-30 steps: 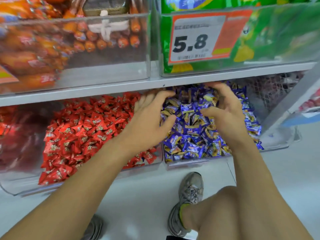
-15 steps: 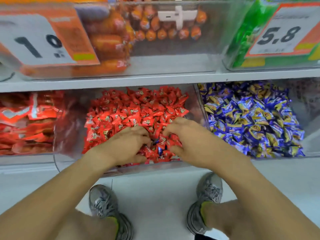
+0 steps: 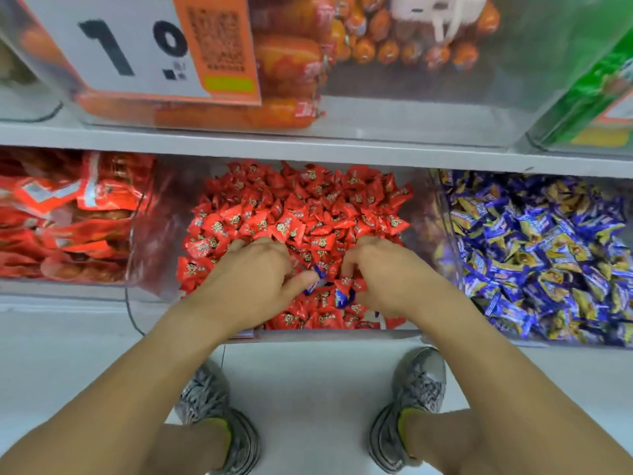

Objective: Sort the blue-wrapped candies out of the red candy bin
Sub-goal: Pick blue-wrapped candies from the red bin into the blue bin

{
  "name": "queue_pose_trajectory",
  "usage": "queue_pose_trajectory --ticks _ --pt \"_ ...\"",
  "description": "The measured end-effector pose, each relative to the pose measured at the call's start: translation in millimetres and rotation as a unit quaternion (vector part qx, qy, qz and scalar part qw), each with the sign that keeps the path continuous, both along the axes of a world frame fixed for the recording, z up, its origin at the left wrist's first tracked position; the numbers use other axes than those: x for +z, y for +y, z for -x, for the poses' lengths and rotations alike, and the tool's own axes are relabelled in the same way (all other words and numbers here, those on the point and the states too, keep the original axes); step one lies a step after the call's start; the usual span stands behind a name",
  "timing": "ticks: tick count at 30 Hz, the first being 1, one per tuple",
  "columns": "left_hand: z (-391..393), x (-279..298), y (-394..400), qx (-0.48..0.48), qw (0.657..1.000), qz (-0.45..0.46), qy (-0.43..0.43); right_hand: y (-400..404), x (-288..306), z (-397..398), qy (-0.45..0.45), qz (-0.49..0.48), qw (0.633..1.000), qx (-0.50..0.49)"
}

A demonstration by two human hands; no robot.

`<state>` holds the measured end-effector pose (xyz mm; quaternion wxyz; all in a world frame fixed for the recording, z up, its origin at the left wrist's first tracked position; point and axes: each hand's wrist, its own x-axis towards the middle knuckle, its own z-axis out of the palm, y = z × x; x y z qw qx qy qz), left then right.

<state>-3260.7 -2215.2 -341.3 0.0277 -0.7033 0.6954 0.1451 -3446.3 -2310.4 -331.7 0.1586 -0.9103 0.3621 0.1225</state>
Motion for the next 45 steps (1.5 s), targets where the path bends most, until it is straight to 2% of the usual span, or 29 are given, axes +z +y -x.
queue_pose_trajectory --ticks 2,4,7,8,10,14,17,21,25,27,30,32,34,36,38,40,45 --pt "7 -6 -3 0.006 0.999 0.012 -0.038 -3 1 1 0.001 0.018 0.999 -0.026" --pt "12 -8 -6 0.001 0.999 0.026 -0.022 -7 3 8 -0.019 0.022 0.998 -0.047" --pt "19 -12 -17 -0.028 0.993 0.106 0.030 -7 2 12 -0.143 -0.064 0.987 -0.022" --pt "23 -12 -22 -0.037 0.991 0.120 0.045 -4 0 11 -0.152 -0.084 0.985 -0.004" --pt "33 -12 -31 -0.057 0.992 0.102 0.056 3 -9 6 -0.109 -0.074 0.991 0.014" --pt "34 -21 -38 -0.025 0.999 0.003 0.034 2 -25 6 -0.010 -0.023 0.999 0.034" --pt "33 -23 -38 -0.002 0.999 -0.006 0.042 -2 -30 8 -0.002 -0.022 0.997 0.070" --pt "36 -21 -40 0.022 0.999 0.025 0.014 -3 -33 3 0.003 -0.004 0.998 0.068" --pt "26 -17 -39 0.037 0.993 0.036 0.108 -6 -32 2 -0.011 -0.009 0.999 0.042" --pt "21 -11 -35 0.051 0.985 0.062 0.153 -5 -25 1 -0.030 -0.020 0.999 0.030" --pt "17 -5 -31 0.049 0.976 0.075 0.197 -7 -4 4 -0.117 -0.021 0.993 -0.028" --pt "20 -6 -30 0.020 0.977 0.061 0.202 -9 12 10 -0.161 -0.028 0.985 -0.063" --pt "25 -9 -29 -0.021 0.985 0.042 0.165 -8 23 15 -0.171 -0.049 0.982 -0.067" --pt "29 -15 -30 -0.047 0.994 0.010 0.098 -5 28 18 -0.122 -0.074 0.988 -0.053" --pt "29 -21 -35 -0.030 0.995 -0.031 0.088 -2 26 19 -0.050 -0.104 0.993 -0.037" --pt "24 -22 -37 -0.009 0.990 -0.058 0.128 0 19 19 0.002 -0.119 0.993 -0.026" --pt "8 -7 -39 0.030 0.971 -0.056 0.229 2 -7 12 0.104 -0.050 0.993 -0.021"
